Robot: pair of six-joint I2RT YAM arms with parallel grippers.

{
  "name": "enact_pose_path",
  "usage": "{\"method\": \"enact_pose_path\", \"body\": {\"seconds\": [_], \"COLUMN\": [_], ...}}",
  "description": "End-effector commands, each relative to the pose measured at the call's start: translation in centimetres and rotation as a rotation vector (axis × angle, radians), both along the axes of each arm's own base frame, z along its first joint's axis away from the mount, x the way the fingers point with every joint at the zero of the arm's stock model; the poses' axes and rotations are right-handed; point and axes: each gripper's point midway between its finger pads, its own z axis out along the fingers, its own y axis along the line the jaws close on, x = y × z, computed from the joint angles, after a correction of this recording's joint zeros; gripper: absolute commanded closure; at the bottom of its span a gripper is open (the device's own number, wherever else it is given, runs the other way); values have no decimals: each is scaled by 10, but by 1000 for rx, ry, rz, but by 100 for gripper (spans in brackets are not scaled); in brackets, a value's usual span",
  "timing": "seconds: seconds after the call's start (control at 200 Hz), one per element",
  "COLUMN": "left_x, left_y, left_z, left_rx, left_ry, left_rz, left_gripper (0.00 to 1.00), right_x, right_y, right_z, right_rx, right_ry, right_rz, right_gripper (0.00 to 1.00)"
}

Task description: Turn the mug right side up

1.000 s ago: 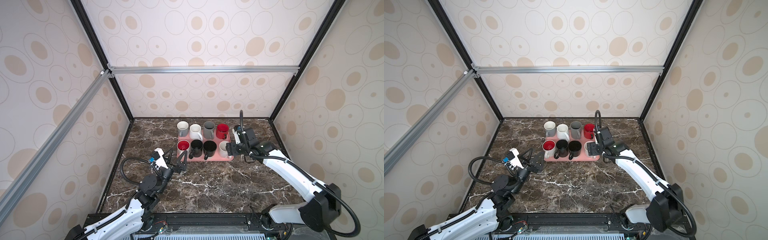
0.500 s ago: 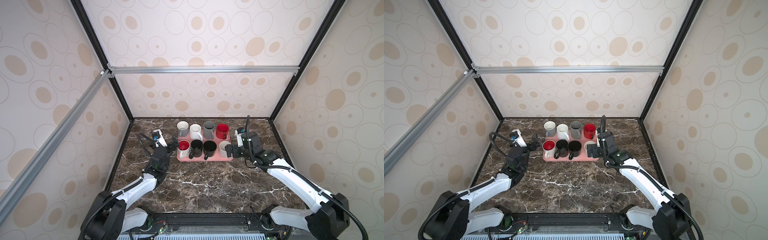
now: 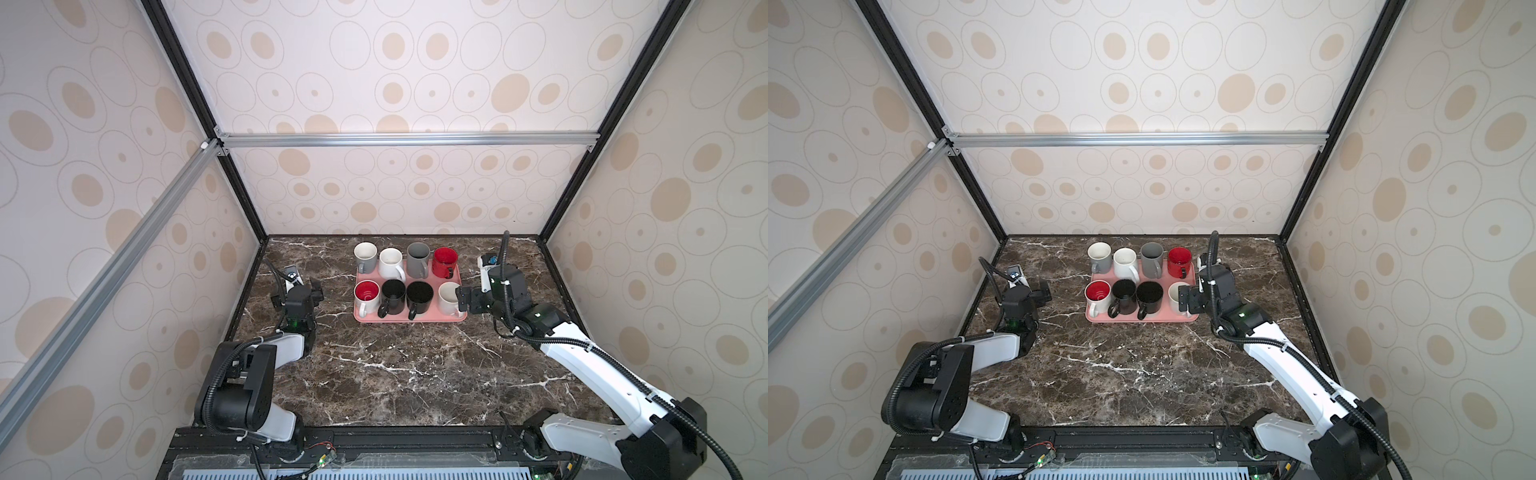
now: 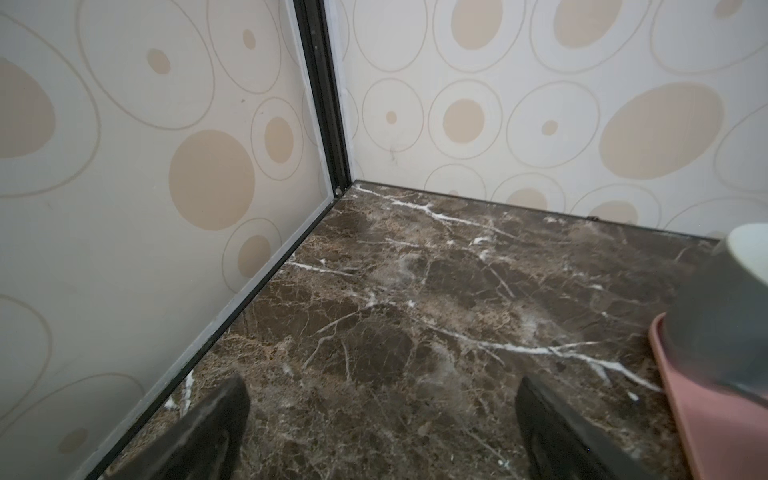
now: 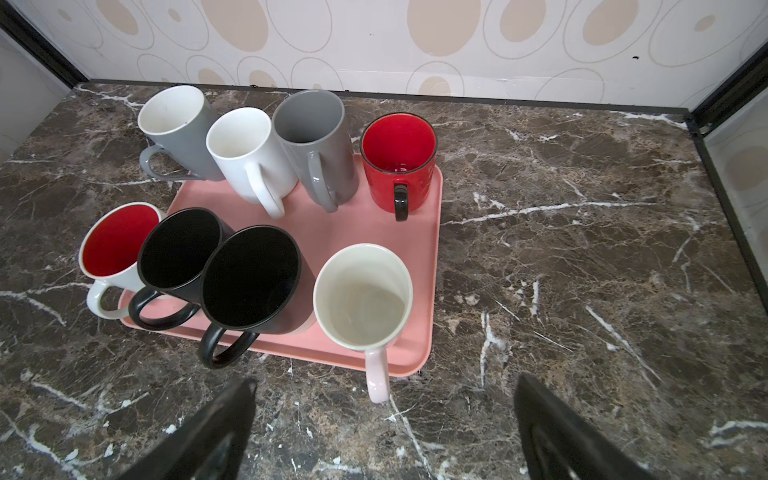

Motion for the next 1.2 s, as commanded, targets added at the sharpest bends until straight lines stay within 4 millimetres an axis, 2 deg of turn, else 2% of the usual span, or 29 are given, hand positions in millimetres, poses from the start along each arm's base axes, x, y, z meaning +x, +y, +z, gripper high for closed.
{"method": "enact_pose_path", "body": {"seconds": [0.0, 0.19, 0.355, 0.575, 0.715, 0.76, 0.79, 0.83, 0.86, 0.885, 0.94, 1.06, 1.195], "left_x": [7, 12, -14, -14, -32, -40, -39, -40, -41, -42, -45, -44, -42], "left_y": [6, -4, 0, -21, -25, -19, -14, -11, -9, -7, -4, -6, -10], "left_z": [12, -4, -19, -19, -19, -11, -14, -17, -11, -13, -12, -11, -13], "left_rx": [57, 53, 45, 57, 46, 60, 42, 42, 49, 40, 40, 44, 44], "left_ry": [-1, 49, -36, -55, -121, -187, -163, -152, -183, -174, -183, -189, -174], "left_rz": [4, -76, -59, -195, -240, -206, -174, -159, -147, -133, -116, -124, -146], "left_gripper": [1, 0, 1, 1, 1, 1, 1, 0, 1, 1, 1, 1, 1], "right_x": [0, 8, 13, 15, 15, 15, 15, 16, 16, 17, 18, 22, 28], "right_y": [-6, -6, -17, -33, -41, -42, -44, -46, -49, -51, -61, -65, -94], "right_z": [3, 1, -9, -7, -7, -5, -5, -4, -3, -3, -3, -6, -8], "right_rx": [-2, 2, -41, -36, 5, 10, 10, 10, 9, 8, 7, -28, -128], "right_ry": [-16, -13, 39, -11, -33, -47, -54, -72, -91, -107, -145, -217, -311], "right_rz": [-38, -64, -153, -240, -276, -278, -280, -285, -296, -302, -337, -305, -407], "right_gripper": [1, 0, 0, 0, 0, 0, 0, 7, 16, 18, 11, 7, 4]}}
